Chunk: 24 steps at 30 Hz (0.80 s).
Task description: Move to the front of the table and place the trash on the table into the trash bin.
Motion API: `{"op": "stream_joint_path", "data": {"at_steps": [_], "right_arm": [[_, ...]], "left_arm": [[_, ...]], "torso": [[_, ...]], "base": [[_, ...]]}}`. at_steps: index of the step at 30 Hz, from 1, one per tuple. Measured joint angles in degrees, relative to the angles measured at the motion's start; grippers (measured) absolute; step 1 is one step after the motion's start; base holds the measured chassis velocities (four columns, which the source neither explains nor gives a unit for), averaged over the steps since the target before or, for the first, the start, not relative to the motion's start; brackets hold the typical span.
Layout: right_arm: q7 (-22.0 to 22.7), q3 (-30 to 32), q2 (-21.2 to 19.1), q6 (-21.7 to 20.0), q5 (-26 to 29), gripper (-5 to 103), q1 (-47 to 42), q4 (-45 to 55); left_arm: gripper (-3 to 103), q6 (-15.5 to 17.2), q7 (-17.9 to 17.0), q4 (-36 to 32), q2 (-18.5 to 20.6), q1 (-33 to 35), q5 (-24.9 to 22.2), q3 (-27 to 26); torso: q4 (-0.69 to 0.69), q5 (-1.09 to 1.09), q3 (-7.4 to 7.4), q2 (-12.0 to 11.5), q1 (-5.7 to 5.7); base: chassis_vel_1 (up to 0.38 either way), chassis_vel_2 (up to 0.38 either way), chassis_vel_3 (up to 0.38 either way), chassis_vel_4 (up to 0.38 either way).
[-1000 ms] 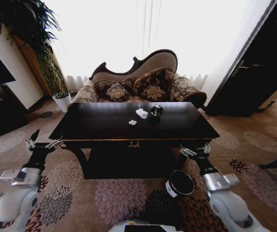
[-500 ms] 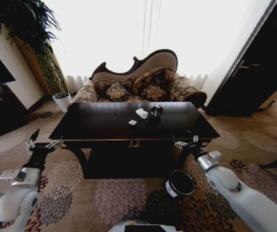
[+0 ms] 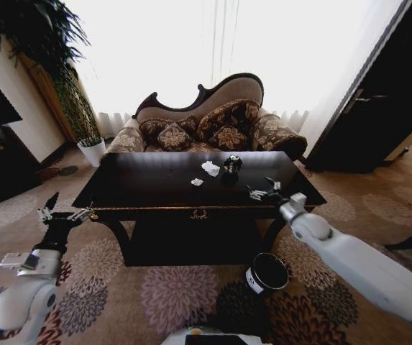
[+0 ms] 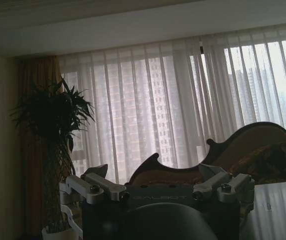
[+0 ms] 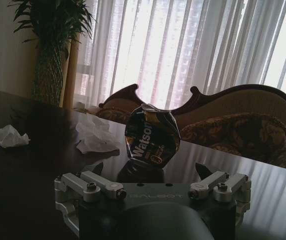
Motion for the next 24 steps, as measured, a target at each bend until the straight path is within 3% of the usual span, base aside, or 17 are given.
{"op": "stream_joint_path", "data": {"at_steps": [7, 24], "right_arm": [[-0.8, -8.2, 5.7, 0.3, -1.6, 100, 9.0, -8.7], [-3.2, -13.8, 8.6, 2.0, -1.6, 100, 20.1, -17.9]], "left_arm": [[100, 0.0, 0.0, 0.0, 0.0, 0.0, 0.0, 0.0], [100, 0.0, 0.0, 0.0, 0.0, 0.0, 0.0, 0.0]], "torso": [[-0.01, -0.01, 0.00, 0.0, 0.00], [-0.01, -0.02, -0.01, 0.0, -0.01]], "base": [[0.000, 0.000, 0.000, 0.000], [0.000, 0.000, 0.000, 0.000]]}}
